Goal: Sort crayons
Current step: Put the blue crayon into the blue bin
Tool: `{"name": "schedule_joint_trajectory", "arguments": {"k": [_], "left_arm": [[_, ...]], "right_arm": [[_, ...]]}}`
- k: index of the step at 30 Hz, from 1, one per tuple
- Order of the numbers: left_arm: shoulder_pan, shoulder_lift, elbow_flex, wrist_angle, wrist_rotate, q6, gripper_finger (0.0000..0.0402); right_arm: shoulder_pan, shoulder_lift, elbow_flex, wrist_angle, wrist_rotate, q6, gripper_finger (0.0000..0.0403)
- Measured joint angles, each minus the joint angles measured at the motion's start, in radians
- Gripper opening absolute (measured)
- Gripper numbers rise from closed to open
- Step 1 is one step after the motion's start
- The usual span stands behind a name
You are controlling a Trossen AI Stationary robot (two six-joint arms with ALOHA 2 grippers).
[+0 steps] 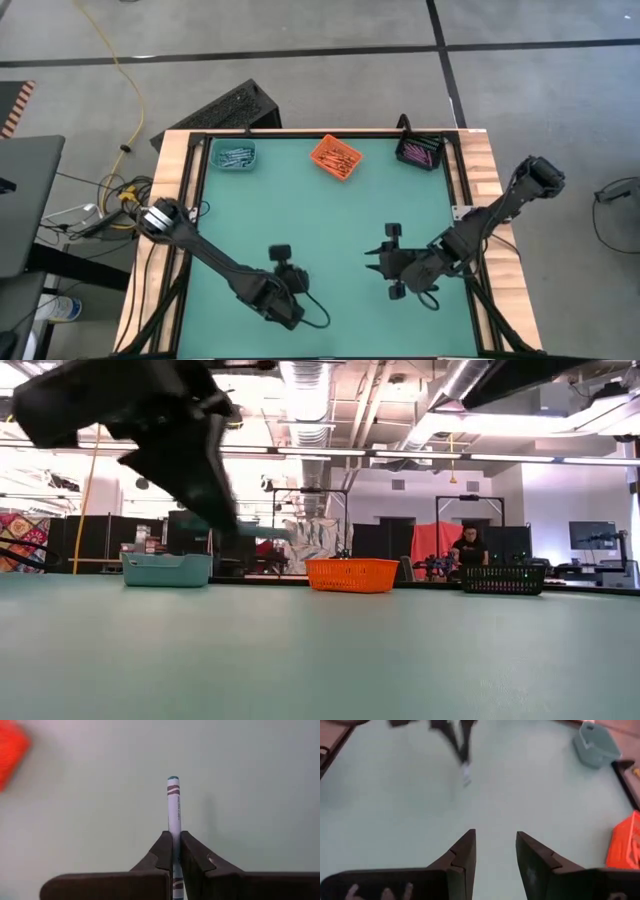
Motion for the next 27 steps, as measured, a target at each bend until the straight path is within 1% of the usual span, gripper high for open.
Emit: {"name": "schedule_joint_trajectory", "arguments": {"k": [4, 9, 13, 16, 18, 21, 23, 25, 27], "left_arm": [[0.019, -0.070, 0.000, -0.197, -0.059, -0.036, 0.0000], [0.071, -0.153, 0.001, -0.448, -0.126, -0.070, 0.0000], [0.132, -0.217, 0.001, -0.624, -0.149, -0.076, 0.0000], [0.192, -0.259, 0.000, -0.720, -0.172, -0.048, 0.0000], [0.243, -0.300, -0.020, -0.749, -0.175, -0.004, 0.0000], [0.343, -0.376, -0.078, -0.748, -0.166, 0.086, 0.0000], [0.419, -0.431, -0.126, -0.736, -0.157, 0.154, 0.0000], [0.506, -0.490, -0.173, -0.710, -0.151, 0.233, 0.0000], [0.599, -0.551, -0.225, -0.667, -0.133, 0.340, 0.0000]], "right_arm": [[0.024, 0.007, -0.007, -0.029, 0.002, 0.066, 0.0132], [0.049, 0.007, -0.059, -0.023, 0.000, 0.146, 0.0132], [0.068, 0.006, -0.118, 0.011, 0.001, 0.235, 0.0132], [0.090, 0.007, -0.163, 0.057, 0.000, 0.296, 0.0132], [0.104, 0.006, -0.199, 0.115, -0.001, 0.321, 0.0132], [0.134, 0.007, -0.241, 0.205, 0.000, 0.332, 0.0132], [0.154, 0.007, -0.267, 0.295, 0.000, 0.332, 0.0132], [0.176, 0.018, -0.280, 0.342, 0.001, 0.320, 0.0132], [0.194, 0.042, -0.279, 0.401, 0.004, 0.303, 0.0132]]}}
